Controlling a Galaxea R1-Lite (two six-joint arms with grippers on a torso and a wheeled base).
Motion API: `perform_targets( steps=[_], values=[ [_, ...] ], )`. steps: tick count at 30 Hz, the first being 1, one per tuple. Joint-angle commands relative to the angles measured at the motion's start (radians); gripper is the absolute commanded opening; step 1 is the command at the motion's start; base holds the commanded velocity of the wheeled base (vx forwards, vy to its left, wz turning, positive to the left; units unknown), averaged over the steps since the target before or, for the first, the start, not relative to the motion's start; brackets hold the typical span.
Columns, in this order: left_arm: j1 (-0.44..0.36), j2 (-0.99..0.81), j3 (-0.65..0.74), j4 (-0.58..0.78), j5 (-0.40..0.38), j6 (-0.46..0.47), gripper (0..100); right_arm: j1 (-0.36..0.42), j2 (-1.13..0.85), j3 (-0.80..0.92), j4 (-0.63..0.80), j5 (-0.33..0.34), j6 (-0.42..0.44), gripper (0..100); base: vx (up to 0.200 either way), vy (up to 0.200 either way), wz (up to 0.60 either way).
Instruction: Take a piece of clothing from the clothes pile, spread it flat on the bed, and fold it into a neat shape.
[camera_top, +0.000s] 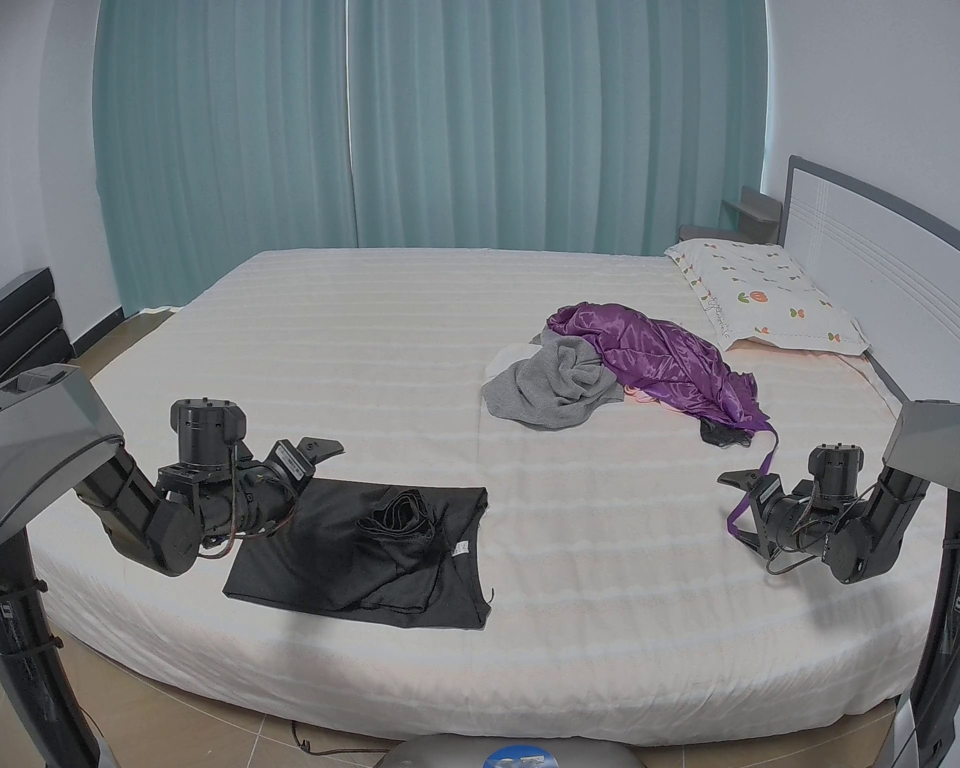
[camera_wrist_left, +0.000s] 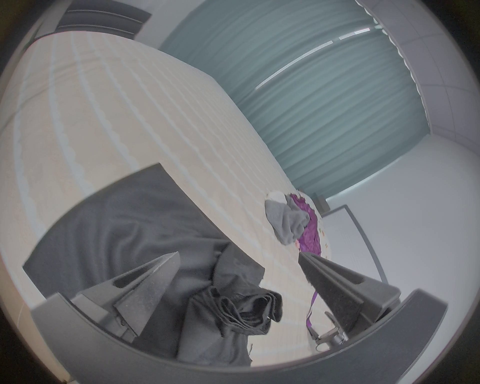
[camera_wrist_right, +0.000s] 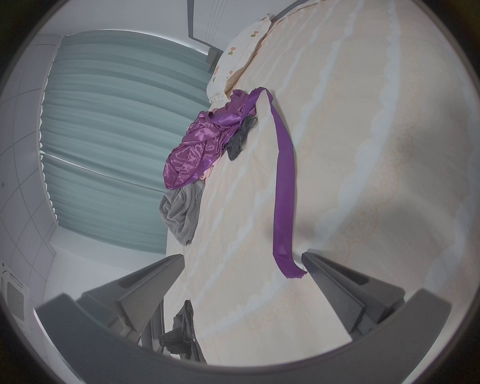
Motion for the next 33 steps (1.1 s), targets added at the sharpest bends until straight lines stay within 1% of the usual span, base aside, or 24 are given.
perform_targets(
  steps=[1, 9, 13, 15, 18, 21, 23, 24, 25, 27, 28, 29, 30, 31, 32, 33],
  values=[
    [0.048, 0.023, 0.028, -0.013, -0.016, -0.009, 100, 0.003, -0.004, 0.0, 0.002, -0.002, 0.002, 100, 0.0, 0.2, 0.0],
    [0.061, 0.049, 0.035, -0.013, -0.016, -0.012, 100, 0.042, -0.082, 0.035, 0.013, -0.02, 0.004, 100, 0.0, 0.2, 0.0],
    [0.068, 0.057, 0.037, -0.013, -0.018, -0.015, 100, 0.079, -0.126, 0.064, 0.015, -0.028, 0.002, 100, 0.0, 0.2, 0.0],
    [0.068, 0.062, 0.037, -0.013, -0.016, -0.015, 100, 0.101, -0.139, 0.073, 0.015, -0.043, -0.001, 100, 0.0, 0.2, 0.0],
    [0.07, 0.069, 0.037, -0.013, -0.018, -0.015, 100, 0.15, -0.155, 0.087, 0.016, -0.097, -0.009, 100, 0.0, 0.2, 0.0],
    [0.07, 0.071, 0.037, -0.013, -0.018, -0.015, 100, 0.208, -0.166, 0.092, 0.038, -0.161, -0.046, 100, 0.0, 0.2, 0.0],
    [0.068, 0.071, 0.038, -0.013, -0.018, -0.014, 100, 0.257, -0.18, 0.089, 0.059, -0.221, -0.072, 100, 0.0, 0.2, 0.0],
    [0.07, 0.071, 0.038, -0.013, -0.018, -0.014, 100, 0.269, -0.185, 0.086, 0.064, -0.233, -0.073, 100, 0.0, 0.2, 0.0],
    [0.07, 0.071, 0.045, -0.013, -0.018, -0.014, 100, 0.308, -0.208, 0.084, 0.082, -0.255, -0.076, 100, 0.0, 0.2, 0.0],
    [0.068, 0.071, 0.049, -0.014, -0.018, -0.014, 100, 0.361, -0.244, 0.081, 0.126, -0.269, -0.081, 100, 0.0, 0.2, 0.0],
    [0.068, 0.071, 0.049, -0.014, -0.018, -0.014, 100, 0.361, -0.244, 0.081, 0.126, -0.269, -0.081, 100, 0.0, 0.2, 0.0],
    [0.068, 0.072, 0.051, -0.014, -0.018, -0.012, 100, 0.427, -0.28, 0.069, 0.188, -0.281, -0.098, 100, 0.0, 0.2, 0.0],
    [0.068, 0.072, 0.051, -0.014, -0.018, -0.012, 100, 0.45, -0.297, 0.058, 0.215, -0.29, -0.113, 100, 0.0, 0.2, 0.0],
    [0.068, 0.072, 0.051, -0.014, -0.018, -0.012, 100, 0.45, -0.297, 0.058, 0.215, -0.29, -0.113, 100, 0.0, 0.2, 0.0],
    [0.068, 0.072, 0.051, -0.014, -0.018, -0.012, 100, 0.478, -0.312, 0.043, 0.254, -0.31, -0.135, 100, 0.0, 0.2, 0.0],
    [0.068, 0.072, 0.051, -0.014, -0.018, -0.012, 100, 0.478, -0.312, 0.043, 0.254, -0.31, -0.135, 100, 0.0, 0.2, 0.0]
  ],
)
